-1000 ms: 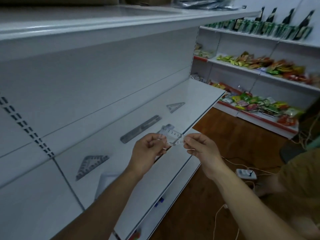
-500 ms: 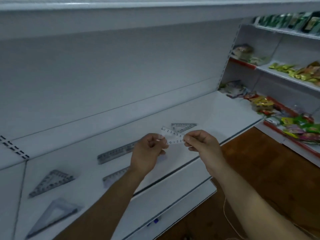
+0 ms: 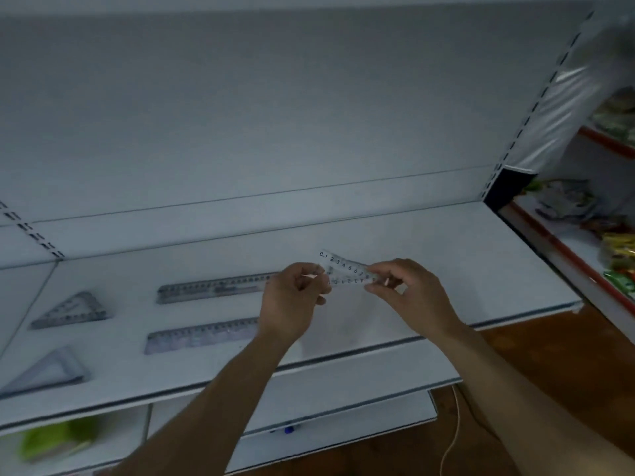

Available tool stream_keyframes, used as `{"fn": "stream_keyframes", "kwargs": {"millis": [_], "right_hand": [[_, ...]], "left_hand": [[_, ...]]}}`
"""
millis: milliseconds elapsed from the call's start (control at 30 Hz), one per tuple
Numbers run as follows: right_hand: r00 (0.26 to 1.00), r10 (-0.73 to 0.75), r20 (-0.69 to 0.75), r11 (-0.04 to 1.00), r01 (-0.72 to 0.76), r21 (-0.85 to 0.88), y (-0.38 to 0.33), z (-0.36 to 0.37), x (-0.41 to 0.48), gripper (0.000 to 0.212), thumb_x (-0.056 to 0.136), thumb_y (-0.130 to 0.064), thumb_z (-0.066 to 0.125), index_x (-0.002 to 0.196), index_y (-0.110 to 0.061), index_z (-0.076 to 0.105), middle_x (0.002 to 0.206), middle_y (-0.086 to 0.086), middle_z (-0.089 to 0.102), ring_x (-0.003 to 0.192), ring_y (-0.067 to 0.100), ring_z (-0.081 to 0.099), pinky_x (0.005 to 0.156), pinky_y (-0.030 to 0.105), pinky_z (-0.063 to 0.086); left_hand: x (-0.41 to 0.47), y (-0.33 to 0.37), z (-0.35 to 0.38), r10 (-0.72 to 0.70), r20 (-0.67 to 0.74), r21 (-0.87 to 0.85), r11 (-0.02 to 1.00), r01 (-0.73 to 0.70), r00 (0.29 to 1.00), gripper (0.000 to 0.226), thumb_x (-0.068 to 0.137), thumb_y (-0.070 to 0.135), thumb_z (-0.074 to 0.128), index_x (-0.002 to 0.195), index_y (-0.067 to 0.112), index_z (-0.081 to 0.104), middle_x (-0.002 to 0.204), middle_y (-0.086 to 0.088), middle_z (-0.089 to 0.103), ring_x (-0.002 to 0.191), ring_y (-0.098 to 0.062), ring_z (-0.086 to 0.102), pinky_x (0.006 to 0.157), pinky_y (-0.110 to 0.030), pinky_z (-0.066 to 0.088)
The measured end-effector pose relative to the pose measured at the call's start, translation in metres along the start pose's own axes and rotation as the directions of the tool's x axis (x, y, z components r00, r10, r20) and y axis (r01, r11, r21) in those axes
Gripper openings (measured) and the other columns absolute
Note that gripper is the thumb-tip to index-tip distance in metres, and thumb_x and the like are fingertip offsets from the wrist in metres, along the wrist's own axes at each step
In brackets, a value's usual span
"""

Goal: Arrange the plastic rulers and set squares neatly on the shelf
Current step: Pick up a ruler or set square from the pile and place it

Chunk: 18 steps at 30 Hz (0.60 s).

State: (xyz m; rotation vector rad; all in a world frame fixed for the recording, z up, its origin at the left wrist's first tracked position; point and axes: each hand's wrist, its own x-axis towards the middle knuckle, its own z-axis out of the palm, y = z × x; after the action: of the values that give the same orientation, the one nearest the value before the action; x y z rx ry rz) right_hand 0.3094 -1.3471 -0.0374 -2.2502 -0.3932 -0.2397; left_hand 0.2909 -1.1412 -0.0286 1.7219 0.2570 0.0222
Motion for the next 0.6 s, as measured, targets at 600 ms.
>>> {"fn": "stream_keyframes", "kwargs": {"millis": [600], "right_hand": [[1.000,0.015,0.026,0.999,-0.014,-0.035,0.057,-0.003,0.038,0.021,0.076,-0.028,0.078,0.096,-0.022,0.076,0.085,-0.009,0.065,0.083,-0.001,0.046,0.076,0.000,0.031]], "left_hand": [[0.019,-0.012,0.023,0.148,0.051,0.735,0.665,-0.137,0.988,0.045,0.090,0.035,0.060,0.131,0.017,0.055,0.118,-0.003,0.058,0.110,-0.021,0.052,0.096,-0.034,0.042]]}}
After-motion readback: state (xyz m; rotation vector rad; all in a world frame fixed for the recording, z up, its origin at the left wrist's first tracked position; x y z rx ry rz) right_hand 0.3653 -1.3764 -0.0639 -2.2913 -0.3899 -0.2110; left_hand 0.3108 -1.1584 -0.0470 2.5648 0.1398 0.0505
